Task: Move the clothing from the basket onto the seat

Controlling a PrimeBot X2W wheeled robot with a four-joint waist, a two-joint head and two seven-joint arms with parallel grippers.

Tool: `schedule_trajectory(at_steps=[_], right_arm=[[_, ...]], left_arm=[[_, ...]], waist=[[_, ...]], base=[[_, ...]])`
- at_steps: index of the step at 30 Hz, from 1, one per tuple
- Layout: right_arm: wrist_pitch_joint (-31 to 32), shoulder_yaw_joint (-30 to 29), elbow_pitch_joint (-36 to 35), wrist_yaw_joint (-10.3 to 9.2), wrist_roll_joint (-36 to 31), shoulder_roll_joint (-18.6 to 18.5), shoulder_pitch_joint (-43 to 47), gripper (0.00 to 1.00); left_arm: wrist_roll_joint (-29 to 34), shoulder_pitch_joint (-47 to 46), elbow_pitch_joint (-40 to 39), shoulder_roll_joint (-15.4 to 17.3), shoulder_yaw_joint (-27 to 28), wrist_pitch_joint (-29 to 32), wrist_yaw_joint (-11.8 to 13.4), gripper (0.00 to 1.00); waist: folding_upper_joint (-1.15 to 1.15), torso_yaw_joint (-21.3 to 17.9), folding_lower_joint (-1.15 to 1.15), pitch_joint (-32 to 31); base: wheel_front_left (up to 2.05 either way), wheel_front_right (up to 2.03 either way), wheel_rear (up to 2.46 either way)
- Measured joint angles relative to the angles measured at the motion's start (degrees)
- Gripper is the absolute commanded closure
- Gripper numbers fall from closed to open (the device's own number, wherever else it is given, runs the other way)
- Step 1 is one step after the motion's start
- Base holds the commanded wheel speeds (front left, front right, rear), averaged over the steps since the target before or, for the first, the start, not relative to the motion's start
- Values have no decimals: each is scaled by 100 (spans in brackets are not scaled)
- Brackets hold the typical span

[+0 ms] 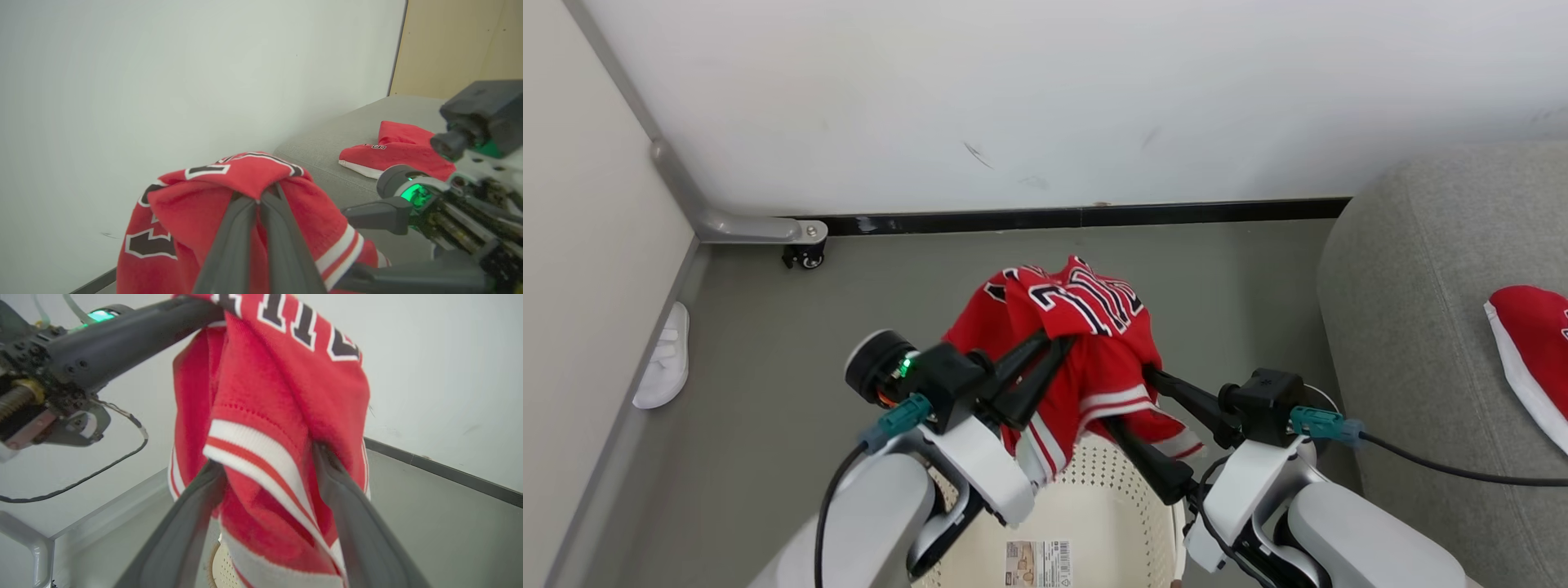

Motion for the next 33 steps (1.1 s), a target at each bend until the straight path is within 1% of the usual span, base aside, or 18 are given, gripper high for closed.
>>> schedule_trajectory(at_steps=[6,7,8,9,10,20,28,32,33], right_arm=[[0,22,175,0,90,14,0,0],[0,31,207,0,99,15,0,25],[0,37,223,0,109,15,0,56],[0,44,235,0,134,18,-1,63],[0,48,244,0,144,23,-3,100],[0,58,355,0,257,54,-16,100],[0,-69,336,0,264,52,-126,100],[0,-225,330,0,264,33,-126,100],[0,-264,327,0,263,16,-126,100]], left_arm=[[-37,118,-84,-31,-167,52,0,100],[-49,136,-96,-31,-194,64,-1,100],[-68,146,-108,-33,-220,97,0,100],[-88,148,-119,-35,-238,101,0,100],[-88,149,-135,-34,-250,102,0,100],[-164,179,-201,-16,-287,189,0,100],[-291,297,-211,73,-176,246,2,100],[-310,315,-211,99,-163,297,2,72],[-327,333,-212,107,-160,297,2,72]], waist=[[0,98,0,-56],[0,118,0,-66],[0,138,0,-76],[0,158,0,-87],[0,176,0,-97],[0,317,0,-176],[0,288,0,-142],[0,248,0,-123],[0,236,0,-120]], base=[[0,0,0],[0,0,0],[0,0,0],[0,0,0],[0,0,0],[0,0,0],[0,0,0],[0,0,0],[0,0,0]])
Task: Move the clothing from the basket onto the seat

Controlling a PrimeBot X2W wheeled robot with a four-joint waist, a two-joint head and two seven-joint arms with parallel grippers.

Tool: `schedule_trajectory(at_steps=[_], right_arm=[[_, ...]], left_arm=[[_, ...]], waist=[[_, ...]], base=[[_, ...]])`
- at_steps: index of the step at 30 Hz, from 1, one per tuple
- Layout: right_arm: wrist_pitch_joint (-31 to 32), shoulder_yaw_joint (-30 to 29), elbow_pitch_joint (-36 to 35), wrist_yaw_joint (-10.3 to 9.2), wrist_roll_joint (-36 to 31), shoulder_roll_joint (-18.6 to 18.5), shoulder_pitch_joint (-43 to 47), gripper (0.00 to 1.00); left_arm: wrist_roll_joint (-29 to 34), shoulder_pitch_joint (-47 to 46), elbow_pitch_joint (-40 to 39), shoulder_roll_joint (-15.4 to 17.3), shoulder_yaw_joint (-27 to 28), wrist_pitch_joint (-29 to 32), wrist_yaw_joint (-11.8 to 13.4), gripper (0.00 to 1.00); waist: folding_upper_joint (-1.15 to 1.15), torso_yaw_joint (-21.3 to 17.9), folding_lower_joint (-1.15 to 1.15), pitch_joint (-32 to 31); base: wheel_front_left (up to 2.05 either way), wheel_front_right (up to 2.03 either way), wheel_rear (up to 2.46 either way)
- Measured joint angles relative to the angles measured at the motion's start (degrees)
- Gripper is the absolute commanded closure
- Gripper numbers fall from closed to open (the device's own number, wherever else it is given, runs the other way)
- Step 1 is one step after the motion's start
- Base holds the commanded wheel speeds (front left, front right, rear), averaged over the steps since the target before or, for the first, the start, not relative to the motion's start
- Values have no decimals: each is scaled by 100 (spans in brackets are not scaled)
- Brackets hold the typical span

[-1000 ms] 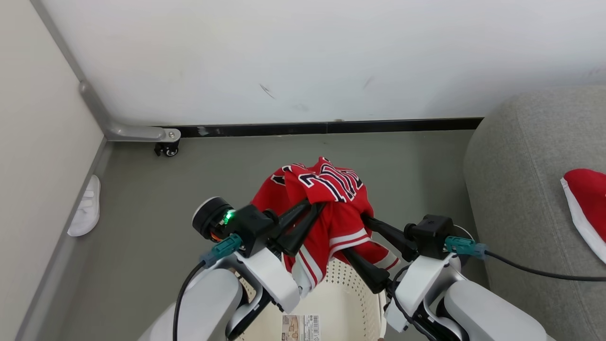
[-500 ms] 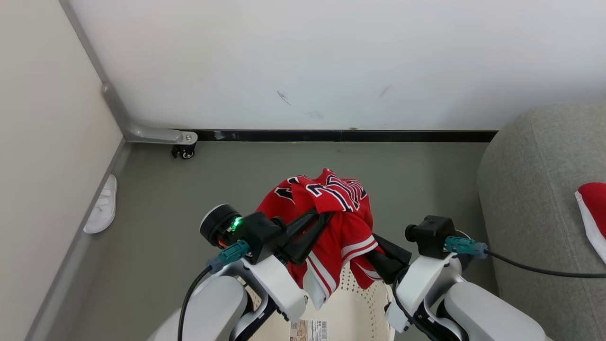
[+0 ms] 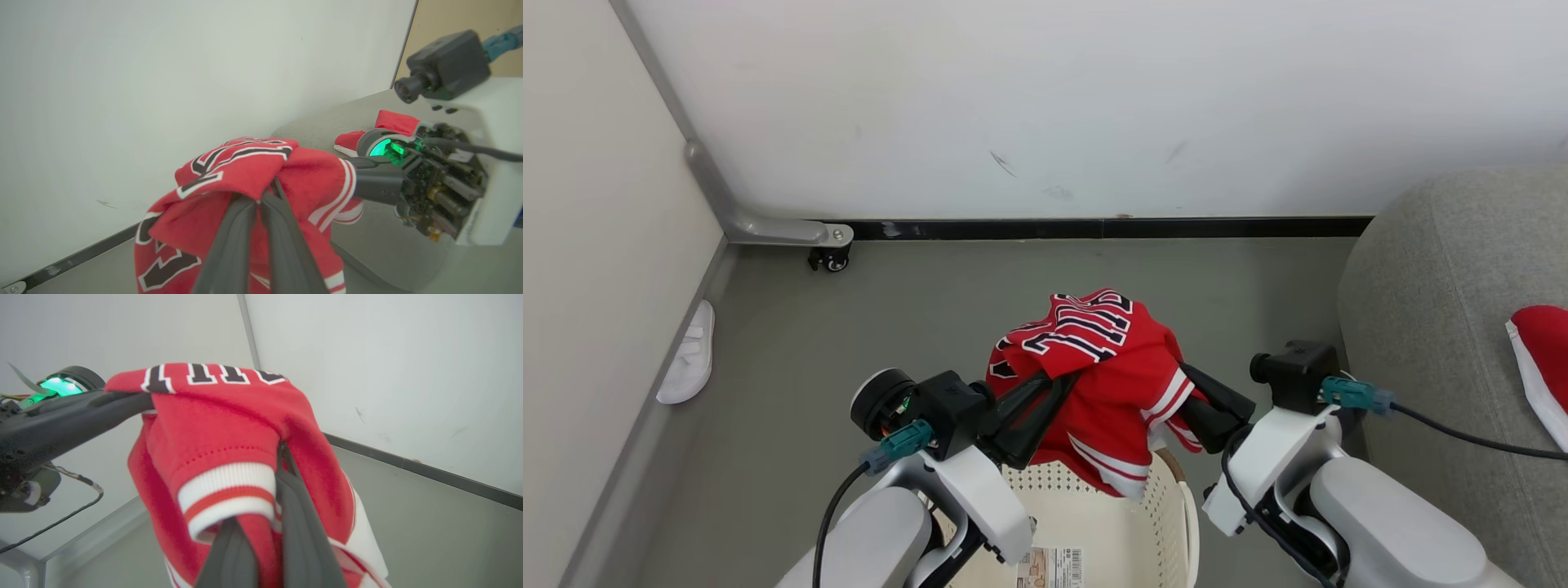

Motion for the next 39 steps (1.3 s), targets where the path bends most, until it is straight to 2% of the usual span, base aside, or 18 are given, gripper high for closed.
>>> schedule_trajectory(at_steps=[1,2,4,6,19,28,39], right_arm=[[0,-56,-3,0,0,-12,1,100],[0,-114,-10,0,-1,-26,1,100],[1,-203,-37,0,-15,-63,2,100],[0,-324,-90,0,-19,-93,4,100],[1,-946,-160,0,-203,-398,45,100],[0,-1745,-501,0,-431,-648,148,100],[0,-2387,-945,0,-731,-849,157,100]], left_arm=[[-5,23,0,9,0,0,0,58],[-5,38,0,25,-2,5,0,48],[-5,41,-4,60,-1,8,0,18],[-7,41,-14,71,-2,48,0,0],[-12,44,-162,76,-70,49,0,0],[-37,54,-198,96,-151,55,0,0],[-62,163,-301,97,-286,48,0,0]], waist=[[0,-13,0,3],[0,-26,0,5],[0,-56,0,9],[0,-88,0,12],[0,-339,0,-1],[0,-600,0,3],[0,-940,0,39]], base=[[0,0,0],[0,0,0],[0,0,0],[0,0,0],[0,0,0],[0,0,0],[0,0,0]])
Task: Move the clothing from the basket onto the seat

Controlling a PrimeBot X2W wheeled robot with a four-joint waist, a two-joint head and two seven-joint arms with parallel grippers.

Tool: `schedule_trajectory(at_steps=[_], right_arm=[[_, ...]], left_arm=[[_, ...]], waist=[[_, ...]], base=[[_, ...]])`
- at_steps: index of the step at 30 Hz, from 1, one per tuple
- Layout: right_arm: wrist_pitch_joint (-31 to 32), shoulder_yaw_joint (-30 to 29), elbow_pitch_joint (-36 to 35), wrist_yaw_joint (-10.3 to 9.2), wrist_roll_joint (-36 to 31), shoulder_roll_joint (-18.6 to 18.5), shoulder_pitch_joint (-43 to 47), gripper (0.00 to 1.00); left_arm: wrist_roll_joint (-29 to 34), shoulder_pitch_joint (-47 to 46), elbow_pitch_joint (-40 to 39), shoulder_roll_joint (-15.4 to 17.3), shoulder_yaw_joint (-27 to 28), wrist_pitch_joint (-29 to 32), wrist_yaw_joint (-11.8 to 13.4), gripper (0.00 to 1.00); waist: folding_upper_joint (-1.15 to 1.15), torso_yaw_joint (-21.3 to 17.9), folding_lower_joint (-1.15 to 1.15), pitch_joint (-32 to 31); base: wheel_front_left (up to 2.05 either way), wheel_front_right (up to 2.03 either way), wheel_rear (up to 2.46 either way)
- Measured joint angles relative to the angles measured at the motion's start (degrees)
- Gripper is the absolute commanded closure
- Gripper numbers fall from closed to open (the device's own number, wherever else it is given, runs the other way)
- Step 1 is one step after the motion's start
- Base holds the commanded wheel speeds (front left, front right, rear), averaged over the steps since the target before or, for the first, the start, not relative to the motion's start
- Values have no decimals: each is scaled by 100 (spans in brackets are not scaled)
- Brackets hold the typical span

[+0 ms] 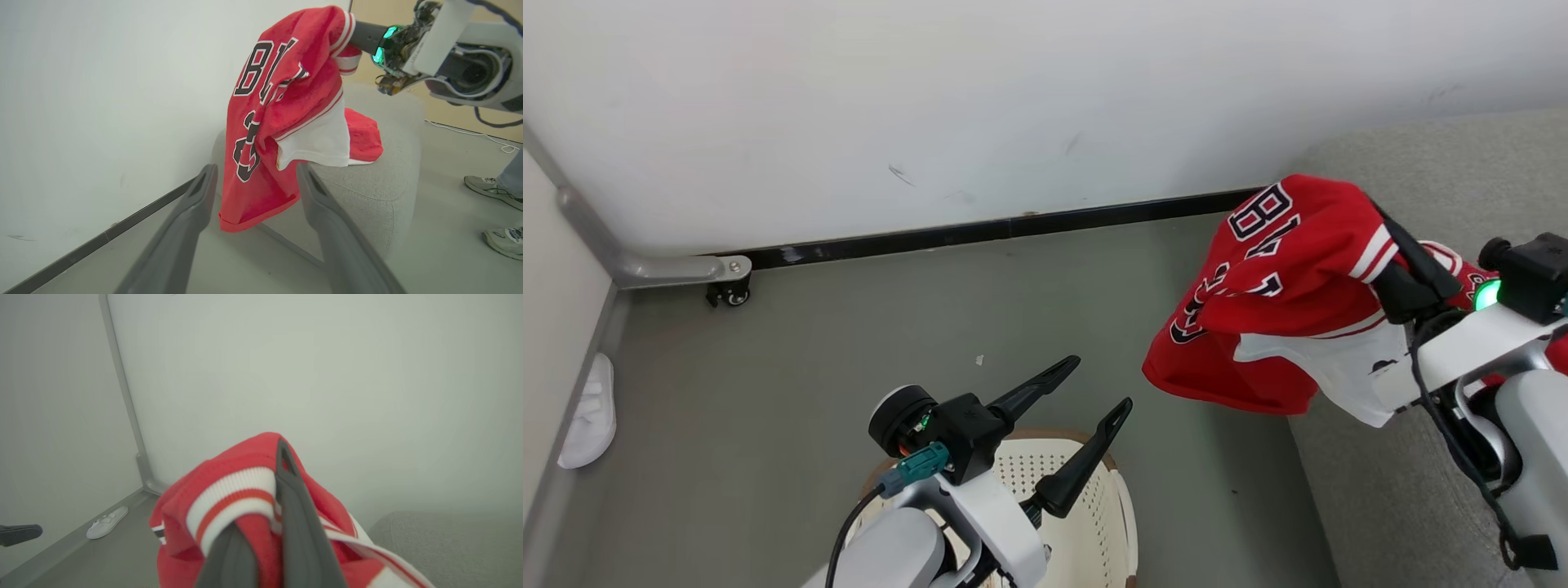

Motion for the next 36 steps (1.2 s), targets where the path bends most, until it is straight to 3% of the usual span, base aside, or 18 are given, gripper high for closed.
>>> schedule_trajectory(at_steps=[14,36], right_arm=[[0,-884,-485,0,-270,-71,344,100],[0,-980,-882,0,-380,-75,547,100]], left_arm=[[-41,4,-152,14,-167,-113,0,0],[-41,7,-179,178,-202,-160,0,0]], waist=[[0,-510,0,74],[0,-1218,0,214]], base=[[0,0,0],[0,0,0]])
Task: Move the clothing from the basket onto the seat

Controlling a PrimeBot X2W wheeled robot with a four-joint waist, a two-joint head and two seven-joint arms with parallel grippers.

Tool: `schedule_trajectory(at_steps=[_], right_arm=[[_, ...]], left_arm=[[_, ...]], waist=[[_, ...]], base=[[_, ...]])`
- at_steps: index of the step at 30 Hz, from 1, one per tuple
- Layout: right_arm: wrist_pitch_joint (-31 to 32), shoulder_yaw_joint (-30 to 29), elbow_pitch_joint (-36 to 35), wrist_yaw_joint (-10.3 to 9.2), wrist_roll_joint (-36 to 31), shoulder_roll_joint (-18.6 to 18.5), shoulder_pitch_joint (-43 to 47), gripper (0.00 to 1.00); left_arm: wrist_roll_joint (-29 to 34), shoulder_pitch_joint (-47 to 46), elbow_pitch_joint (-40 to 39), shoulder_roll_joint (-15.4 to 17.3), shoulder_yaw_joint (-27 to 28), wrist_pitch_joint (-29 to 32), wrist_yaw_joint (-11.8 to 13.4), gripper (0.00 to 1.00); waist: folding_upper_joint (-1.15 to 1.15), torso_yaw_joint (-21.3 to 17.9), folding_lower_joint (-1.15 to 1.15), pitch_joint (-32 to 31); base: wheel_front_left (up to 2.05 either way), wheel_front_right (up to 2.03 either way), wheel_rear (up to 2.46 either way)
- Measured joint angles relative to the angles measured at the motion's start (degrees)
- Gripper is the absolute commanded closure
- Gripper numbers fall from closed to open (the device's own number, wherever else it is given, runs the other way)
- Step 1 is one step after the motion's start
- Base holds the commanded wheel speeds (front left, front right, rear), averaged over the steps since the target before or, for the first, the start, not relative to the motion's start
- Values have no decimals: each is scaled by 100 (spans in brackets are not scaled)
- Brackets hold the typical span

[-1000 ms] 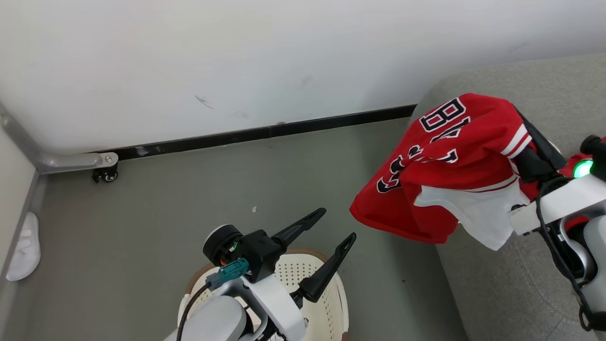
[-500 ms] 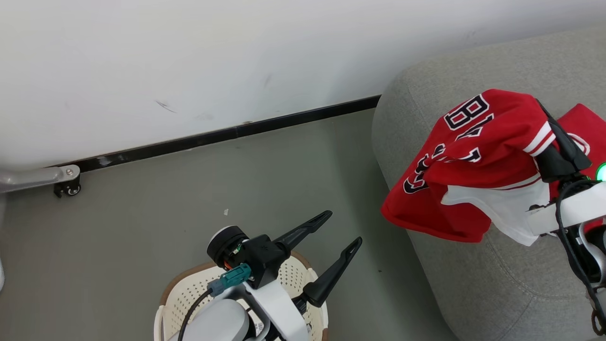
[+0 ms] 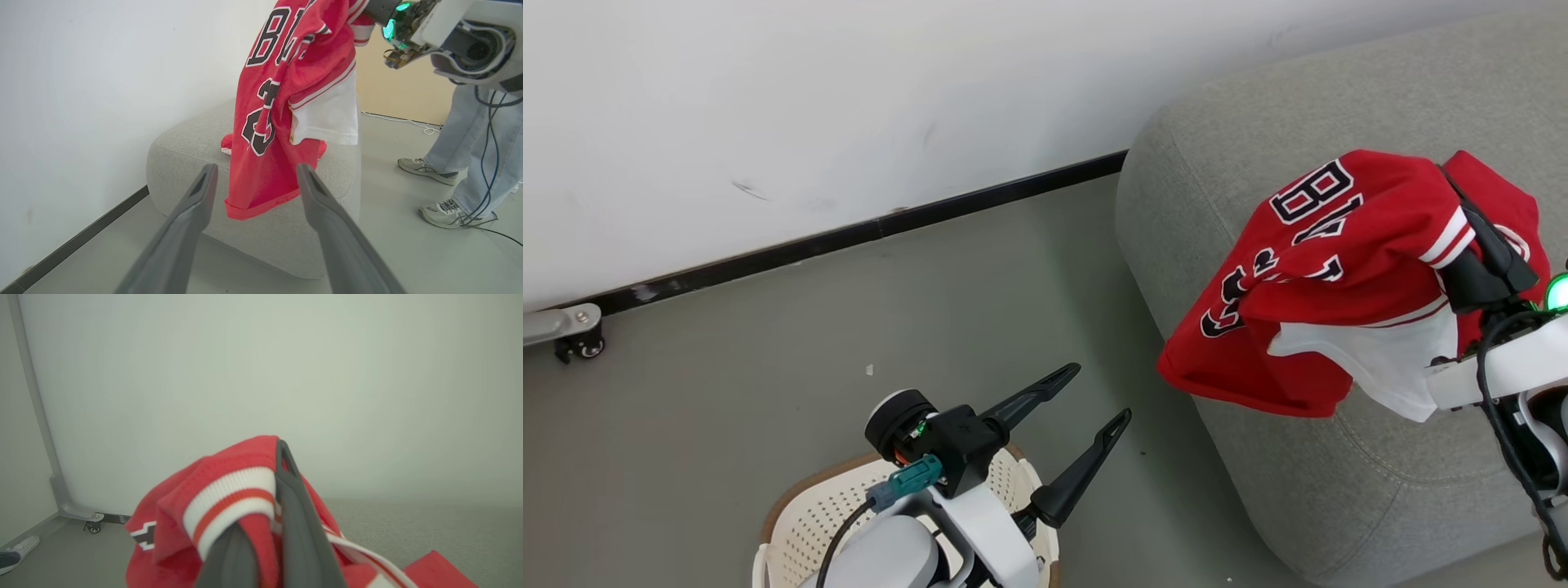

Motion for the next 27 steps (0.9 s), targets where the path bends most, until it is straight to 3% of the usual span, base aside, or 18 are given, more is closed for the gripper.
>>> schedule_trajectory(at_steps=[13,27], right_arm=[[0,-111,209,0,43,-560,-655,100],[-1,-779,923,0,354,-991,-1802,100]], left_arm=[[0,4,-65,53,42,9,2,0],[51,2,-257,221,34,243,19,0]], waist=[[0,-154,0,235],[0,-107,0,647]], base=[[0,0,0],[0,0,0]])
